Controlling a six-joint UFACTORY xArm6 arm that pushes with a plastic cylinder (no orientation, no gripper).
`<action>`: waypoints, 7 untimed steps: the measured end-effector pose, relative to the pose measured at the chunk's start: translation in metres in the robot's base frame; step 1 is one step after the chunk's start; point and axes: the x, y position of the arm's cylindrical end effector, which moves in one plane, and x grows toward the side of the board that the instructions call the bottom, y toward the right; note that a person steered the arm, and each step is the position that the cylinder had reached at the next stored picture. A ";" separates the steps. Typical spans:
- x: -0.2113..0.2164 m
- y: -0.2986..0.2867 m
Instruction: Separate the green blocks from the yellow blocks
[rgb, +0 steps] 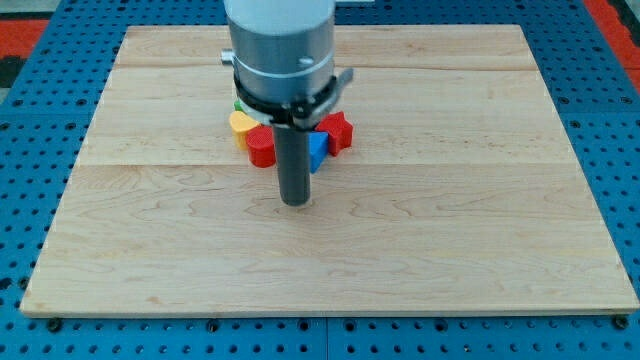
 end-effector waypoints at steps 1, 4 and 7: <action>-0.021 -0.054; -0.093 -0.110; -0.096 0.007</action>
